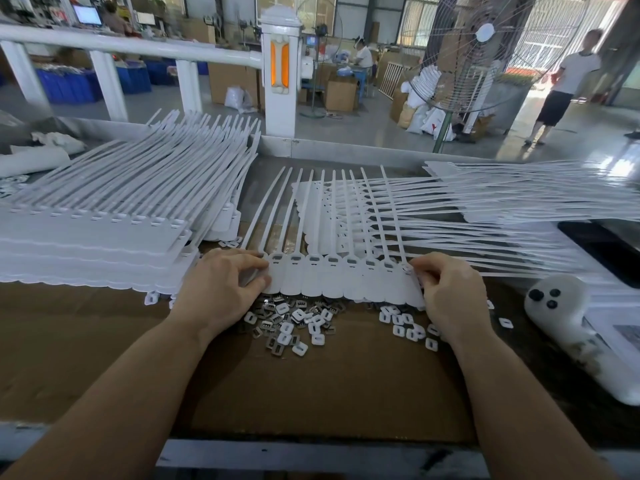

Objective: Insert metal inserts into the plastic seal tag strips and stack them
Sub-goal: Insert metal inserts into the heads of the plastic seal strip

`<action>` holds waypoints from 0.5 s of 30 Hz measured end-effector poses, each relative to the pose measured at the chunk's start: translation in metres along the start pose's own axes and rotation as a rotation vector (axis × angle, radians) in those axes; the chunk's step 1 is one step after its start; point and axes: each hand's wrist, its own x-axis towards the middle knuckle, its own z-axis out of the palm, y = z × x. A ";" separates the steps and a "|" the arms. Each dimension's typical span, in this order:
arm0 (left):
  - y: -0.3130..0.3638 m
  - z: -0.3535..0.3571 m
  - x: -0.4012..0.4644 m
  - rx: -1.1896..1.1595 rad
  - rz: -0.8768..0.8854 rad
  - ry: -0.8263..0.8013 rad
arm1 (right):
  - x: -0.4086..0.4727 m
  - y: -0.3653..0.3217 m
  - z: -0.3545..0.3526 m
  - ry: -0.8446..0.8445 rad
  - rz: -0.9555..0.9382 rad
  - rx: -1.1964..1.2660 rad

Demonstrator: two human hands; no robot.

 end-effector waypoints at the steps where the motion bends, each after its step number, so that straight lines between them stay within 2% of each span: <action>1: 0.000 0.000 0.000 0.001 0.000 0.001 | 0.000 0.000 0.000 0.004 0.004 0.007; 6: 0.000 0.001 0.001 0.012 -0.001 0.003 | 0.003 0.000 0.000 0.011 0.000 0.029; 15: -0.001 0.001 0.001 0.023 0.011 0.008 | 0.008 -0.004 0.004 -0.019 -0.055 -0.124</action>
